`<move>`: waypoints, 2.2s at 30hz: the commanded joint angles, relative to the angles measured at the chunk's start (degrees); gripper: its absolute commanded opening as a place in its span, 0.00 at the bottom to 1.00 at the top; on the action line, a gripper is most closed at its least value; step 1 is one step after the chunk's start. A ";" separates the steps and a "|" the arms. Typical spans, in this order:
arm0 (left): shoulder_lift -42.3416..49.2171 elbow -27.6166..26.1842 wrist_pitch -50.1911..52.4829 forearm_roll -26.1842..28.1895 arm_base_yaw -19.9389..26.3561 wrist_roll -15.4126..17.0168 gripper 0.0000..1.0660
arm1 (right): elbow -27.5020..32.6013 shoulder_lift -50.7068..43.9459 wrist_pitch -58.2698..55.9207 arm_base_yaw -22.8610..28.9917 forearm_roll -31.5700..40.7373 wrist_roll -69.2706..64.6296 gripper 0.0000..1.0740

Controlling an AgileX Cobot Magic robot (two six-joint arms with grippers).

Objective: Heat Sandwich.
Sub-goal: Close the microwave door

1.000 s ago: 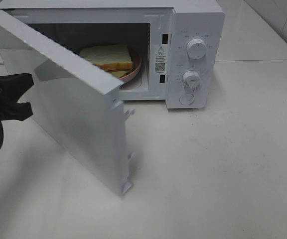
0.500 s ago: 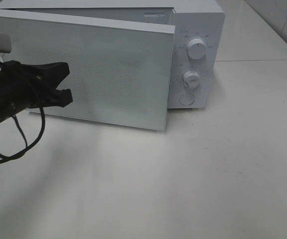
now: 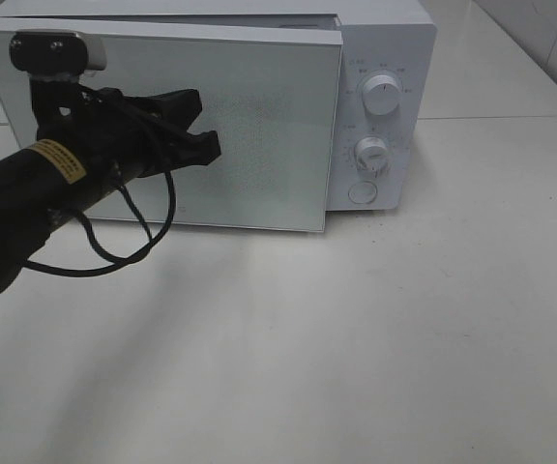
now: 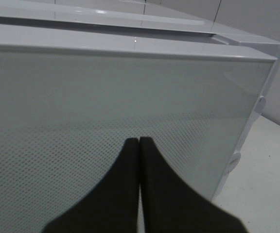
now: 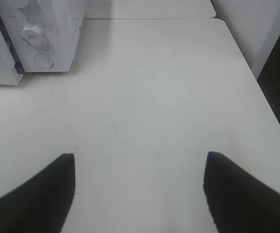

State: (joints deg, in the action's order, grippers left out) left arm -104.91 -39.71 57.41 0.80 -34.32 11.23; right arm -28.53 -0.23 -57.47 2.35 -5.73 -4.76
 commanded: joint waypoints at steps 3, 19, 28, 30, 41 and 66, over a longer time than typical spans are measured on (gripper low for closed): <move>-2.01 -3.55 0.34 2.01 -1.43 -0.11 0.00 | 0.06 -1.60 0.46 -0.40 -0.06 0.40 0.66; -9.80 -15.99 -1.49 4.18 -3.61 0.00 0.00 | 0.06 -1.60 0.46 -0.40 -0.06 0.40 0.66; -13.01 -21.37 -4.07 6.82 -3.38 0.00 0.00 | 0.06 -1.60 0.46 -0.40 -0.06 0.40 0.66; -13.81 -23.15 -4.87 6.76 -2.92 0.17 0.00 | 0.06 -1.60 0.46 -0.40 -0.06 0.40 0.66; -13.81 -24.29 -7.05 6.93 -2.29 -0.63 0.00 | 0.06 -1.60 0.46 -0.40 -0.06 0.40 0.66; -13.98 -24.58 -7.10 4.98 -0.52 -2.18 0.00 | 0.06 -1.60 0.46 -0.40 -0.06 0.40 0.66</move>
State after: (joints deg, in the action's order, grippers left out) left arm -118.60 -63.08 50.88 -0.86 -36.96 8.48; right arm -28.53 -0.23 -57.41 2.35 -5.73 -4.76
